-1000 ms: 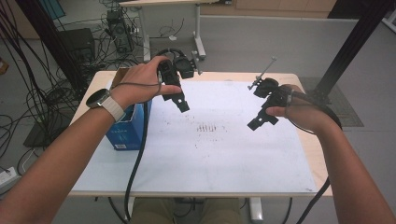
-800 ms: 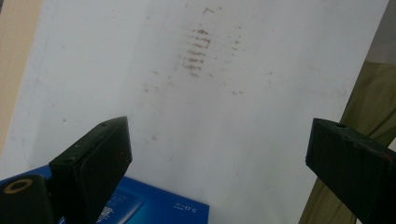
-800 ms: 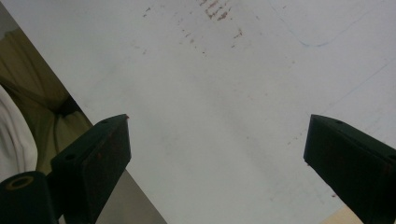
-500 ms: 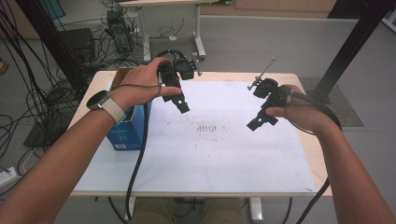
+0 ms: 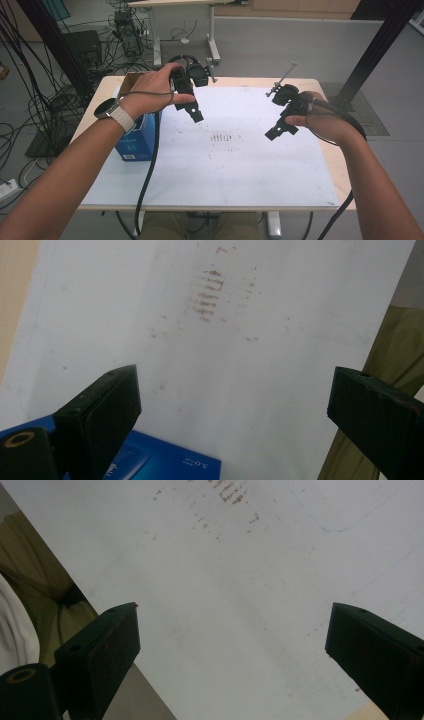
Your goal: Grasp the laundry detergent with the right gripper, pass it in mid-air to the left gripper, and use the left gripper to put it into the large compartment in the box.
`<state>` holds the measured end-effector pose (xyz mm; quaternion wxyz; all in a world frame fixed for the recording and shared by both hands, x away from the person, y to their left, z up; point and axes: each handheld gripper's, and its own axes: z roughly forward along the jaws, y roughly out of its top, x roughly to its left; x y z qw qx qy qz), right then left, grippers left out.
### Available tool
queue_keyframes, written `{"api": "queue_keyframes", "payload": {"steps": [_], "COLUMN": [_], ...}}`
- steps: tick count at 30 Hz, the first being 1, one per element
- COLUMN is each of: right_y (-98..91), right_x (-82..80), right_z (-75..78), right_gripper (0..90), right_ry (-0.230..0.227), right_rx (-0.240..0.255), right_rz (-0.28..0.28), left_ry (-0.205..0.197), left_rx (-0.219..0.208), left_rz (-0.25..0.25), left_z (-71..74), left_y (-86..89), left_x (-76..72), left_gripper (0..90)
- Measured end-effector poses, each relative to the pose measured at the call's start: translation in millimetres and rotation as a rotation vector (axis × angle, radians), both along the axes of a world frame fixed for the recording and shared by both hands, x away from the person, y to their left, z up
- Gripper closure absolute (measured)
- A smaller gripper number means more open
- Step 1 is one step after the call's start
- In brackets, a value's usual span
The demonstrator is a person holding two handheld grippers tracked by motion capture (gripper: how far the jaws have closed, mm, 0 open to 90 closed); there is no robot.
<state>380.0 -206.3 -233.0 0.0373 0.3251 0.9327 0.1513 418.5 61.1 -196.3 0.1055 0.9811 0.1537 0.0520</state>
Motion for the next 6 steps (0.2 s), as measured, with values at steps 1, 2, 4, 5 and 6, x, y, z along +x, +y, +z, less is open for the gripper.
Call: {"api": "queue_keyframes", "payload": {"steps": [1, 2, 4, 5, 6], "right_y": [0.0, 0.1, 0.5, 0.7, 0.9], "right_x": [-0.1, -0.3, -0.5, -0.5, -0.6], "right_z": [0.1, 0.3, 0.4, 0.4, 0.4], "right_gripper": [7.2, 7.2, 7.2, 7.2, 7.2], "right_ry": [0.000, -0.001, -0.001, -0.002, -0.002], "right_rx": [0.001, -0.001, -0.001, 0.000, 0.000], "right_rz": [-0.002, -0.002, -0.002, 0.000, 0.001], "left_ry": [-0.001, 0.000, -0.001, -0.001, -0.001], "left_rx": [-0.001, -0.001, -0.002, -0.005, -0.005], "left_rz": [0.002, 0.004, 0.004, 0.004, 0.005], "left_z": [0.2, 0.2, 0.6, 0.8, 0.9], "left_y": [0.3, 0.6, 1.3, 1.7, 2.1], "left_x": [0.0, -0.2, -0.4, -0.4, -0.5], "left_gripper": [7.2, 7.2, 7.2, 7.2, 7.2]}}
